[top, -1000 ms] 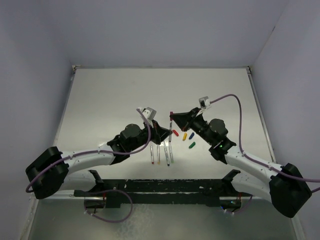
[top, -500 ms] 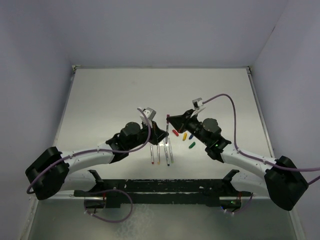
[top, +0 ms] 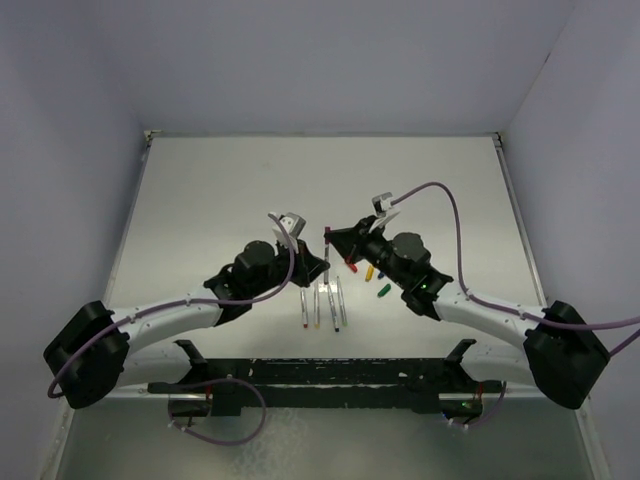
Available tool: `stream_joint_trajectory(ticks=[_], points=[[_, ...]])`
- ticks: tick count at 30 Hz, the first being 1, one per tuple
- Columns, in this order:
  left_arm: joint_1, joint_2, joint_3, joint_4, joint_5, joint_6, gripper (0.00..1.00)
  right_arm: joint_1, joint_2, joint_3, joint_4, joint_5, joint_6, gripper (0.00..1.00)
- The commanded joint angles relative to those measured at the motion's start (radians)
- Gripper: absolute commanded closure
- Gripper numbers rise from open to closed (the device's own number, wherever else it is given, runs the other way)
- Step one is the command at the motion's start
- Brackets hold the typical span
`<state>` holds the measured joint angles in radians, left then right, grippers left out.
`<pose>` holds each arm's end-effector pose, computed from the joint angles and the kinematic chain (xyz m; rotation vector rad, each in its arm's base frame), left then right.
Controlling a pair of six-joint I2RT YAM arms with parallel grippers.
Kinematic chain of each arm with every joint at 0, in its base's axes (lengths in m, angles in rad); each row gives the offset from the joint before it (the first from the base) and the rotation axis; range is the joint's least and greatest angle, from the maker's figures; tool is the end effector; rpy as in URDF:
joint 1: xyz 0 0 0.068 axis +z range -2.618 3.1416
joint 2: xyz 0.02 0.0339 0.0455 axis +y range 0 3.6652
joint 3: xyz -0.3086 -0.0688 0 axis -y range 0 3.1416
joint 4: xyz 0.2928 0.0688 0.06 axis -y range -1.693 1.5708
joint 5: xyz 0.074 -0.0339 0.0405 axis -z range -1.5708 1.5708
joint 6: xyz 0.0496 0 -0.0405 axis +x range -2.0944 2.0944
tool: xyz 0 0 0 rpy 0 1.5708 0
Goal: Insert the pens into the pen caps
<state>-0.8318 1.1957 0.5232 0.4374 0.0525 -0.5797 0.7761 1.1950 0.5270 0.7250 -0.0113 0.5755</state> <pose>0.1958 -0.2187 0.2364 0.2829 1.9135 -1.0280 0.2117 0.2086 0.2733 -0.1714 1.6062 1.0768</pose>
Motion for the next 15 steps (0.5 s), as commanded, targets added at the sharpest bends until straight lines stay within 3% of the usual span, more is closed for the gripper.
stream_joint_trajectory(ticks=[1, 8, 9, 12, 15], points=[[0.056, -0.096, 0.075, 0.321, -0.134, 0.037, 1.0, 0.057, 0.047, -0.043, -0.28, -0.119, -0.019, 1.0], [0.056, -0.056, 0.072, 0.199, -0.078, -0.006, 1.0, 0.058, 0.034, 0.053, -0.284, -0.006, -0.078, 1.0], [0.056, -0.047, 0.066, 0.173, -0.069, -0.015, 1.0, 0.059, 0.035, 0.082, -0.309, -0.001, -0.088, 0.92], [0.056, -0.035, 0.032, 0.115, -0.064, -0.05, 1.0, 0.059, 0.034, 0.18, -0.353, 0.031, -0.121, 0.52], [0.056, -0.046, 0.018, -0.01, -0.093, -0.068, 1.0, 0.058, 0.019, 0.254, -0.376, 0.109, -0.176, 0.31]])
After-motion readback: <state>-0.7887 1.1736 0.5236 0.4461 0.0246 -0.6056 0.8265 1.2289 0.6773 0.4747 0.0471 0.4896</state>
